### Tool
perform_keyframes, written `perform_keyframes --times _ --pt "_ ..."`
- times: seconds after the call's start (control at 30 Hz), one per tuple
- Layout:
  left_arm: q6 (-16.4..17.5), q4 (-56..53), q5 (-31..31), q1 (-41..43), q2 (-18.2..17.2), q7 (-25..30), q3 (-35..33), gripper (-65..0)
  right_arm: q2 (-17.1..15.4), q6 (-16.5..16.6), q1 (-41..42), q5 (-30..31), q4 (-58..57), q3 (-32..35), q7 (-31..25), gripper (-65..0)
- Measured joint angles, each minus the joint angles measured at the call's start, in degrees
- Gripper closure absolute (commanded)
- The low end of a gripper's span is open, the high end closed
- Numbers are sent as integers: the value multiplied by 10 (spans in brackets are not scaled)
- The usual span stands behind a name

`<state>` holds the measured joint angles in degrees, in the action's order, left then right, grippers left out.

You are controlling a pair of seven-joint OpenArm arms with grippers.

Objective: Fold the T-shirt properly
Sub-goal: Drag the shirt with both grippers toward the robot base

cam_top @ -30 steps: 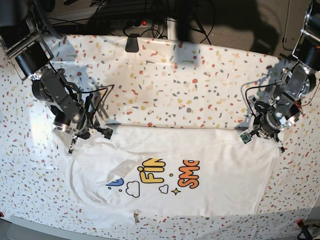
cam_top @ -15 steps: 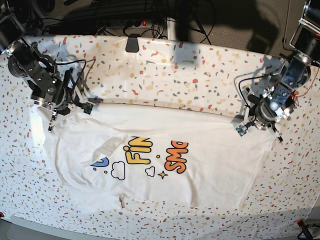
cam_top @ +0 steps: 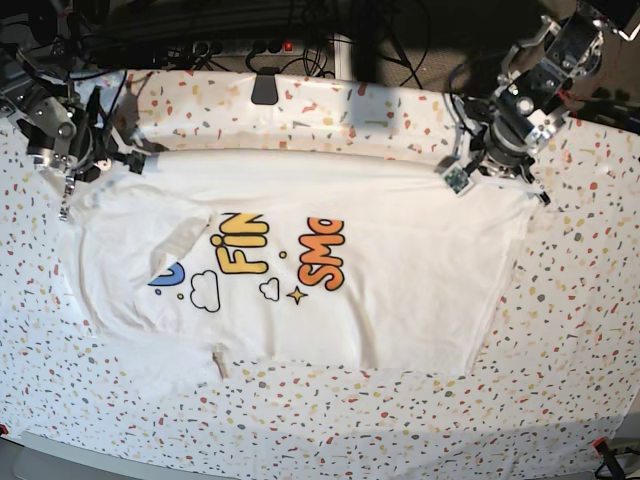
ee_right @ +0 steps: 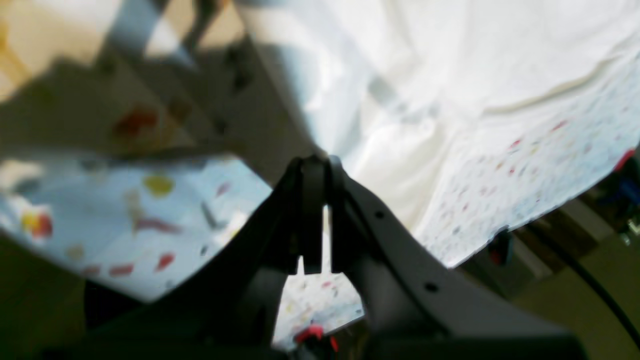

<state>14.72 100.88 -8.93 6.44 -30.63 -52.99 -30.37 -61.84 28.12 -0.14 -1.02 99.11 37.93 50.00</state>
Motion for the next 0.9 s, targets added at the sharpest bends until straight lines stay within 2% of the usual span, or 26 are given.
perform_keyframes --times 0.17,0.3,0.6,0.9 --pt "-25 37 -36 53 0 -3 0 0 -30 -1 -47 -3 41 0 16 0" --pt "-37 57 -52 82 0 -29 0 0 -42 0 -82 -3 72 0 29 0" --pt "-36 111 -65 144 -2 -61 0 0 -45 0 -99 -7 76 0 40 0" --pt "-36 121 -67 145 -2 -61 0 0 -77 0 -99 -3 92 0 45 0"
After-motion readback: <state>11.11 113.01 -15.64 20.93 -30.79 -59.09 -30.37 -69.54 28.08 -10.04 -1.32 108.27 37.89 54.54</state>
